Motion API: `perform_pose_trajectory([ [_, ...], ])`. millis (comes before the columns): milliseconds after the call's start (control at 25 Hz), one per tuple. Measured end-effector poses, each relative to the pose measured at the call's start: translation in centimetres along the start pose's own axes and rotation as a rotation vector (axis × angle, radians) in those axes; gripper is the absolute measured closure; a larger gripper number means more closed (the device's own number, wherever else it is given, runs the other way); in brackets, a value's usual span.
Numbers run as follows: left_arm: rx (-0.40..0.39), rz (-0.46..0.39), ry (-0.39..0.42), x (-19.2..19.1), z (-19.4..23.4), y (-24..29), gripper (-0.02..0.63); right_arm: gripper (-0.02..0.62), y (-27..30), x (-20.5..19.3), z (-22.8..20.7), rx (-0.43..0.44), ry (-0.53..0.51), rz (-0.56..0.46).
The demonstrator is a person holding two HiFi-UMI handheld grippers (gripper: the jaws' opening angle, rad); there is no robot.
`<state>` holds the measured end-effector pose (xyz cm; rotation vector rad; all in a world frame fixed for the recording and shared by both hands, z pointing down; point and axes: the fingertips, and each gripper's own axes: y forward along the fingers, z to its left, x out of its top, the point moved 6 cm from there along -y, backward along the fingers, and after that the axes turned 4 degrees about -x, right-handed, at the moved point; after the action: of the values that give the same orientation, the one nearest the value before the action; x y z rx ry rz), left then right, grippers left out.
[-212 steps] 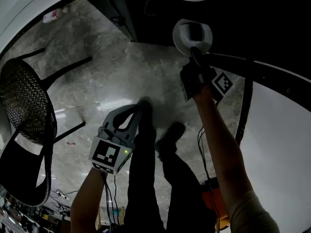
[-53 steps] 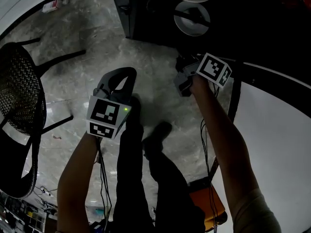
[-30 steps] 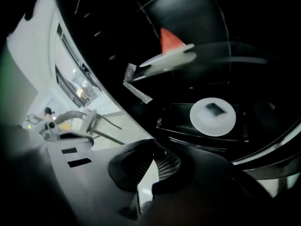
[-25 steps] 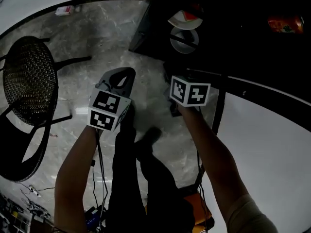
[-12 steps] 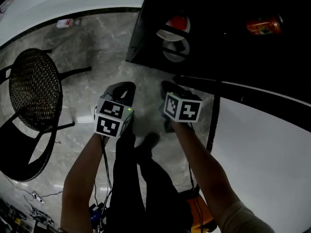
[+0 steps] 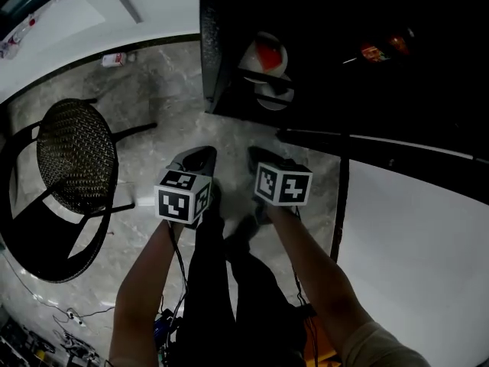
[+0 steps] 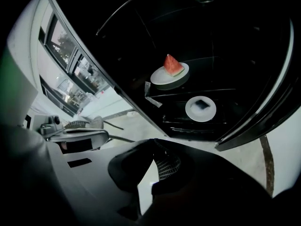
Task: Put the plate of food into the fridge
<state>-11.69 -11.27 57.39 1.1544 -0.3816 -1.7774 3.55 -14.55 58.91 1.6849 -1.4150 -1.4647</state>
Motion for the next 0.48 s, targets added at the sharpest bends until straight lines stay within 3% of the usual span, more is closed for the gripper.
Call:
perform_pose_trajectory([
  [200, -0.007, -0.022, 0.005, 2.2, -1.3, -1.3, 0.595, 0.575, -2.3, 0.7, 0.8, 0.011, -0.035, 0.018],
  [480, 0.001, -0.042, -0.016, 3.8, -3.0, -2.6, 0.595, 0.575, -4.9, 0.3, 1.8, 0.024, 0.04, 0.039],
])
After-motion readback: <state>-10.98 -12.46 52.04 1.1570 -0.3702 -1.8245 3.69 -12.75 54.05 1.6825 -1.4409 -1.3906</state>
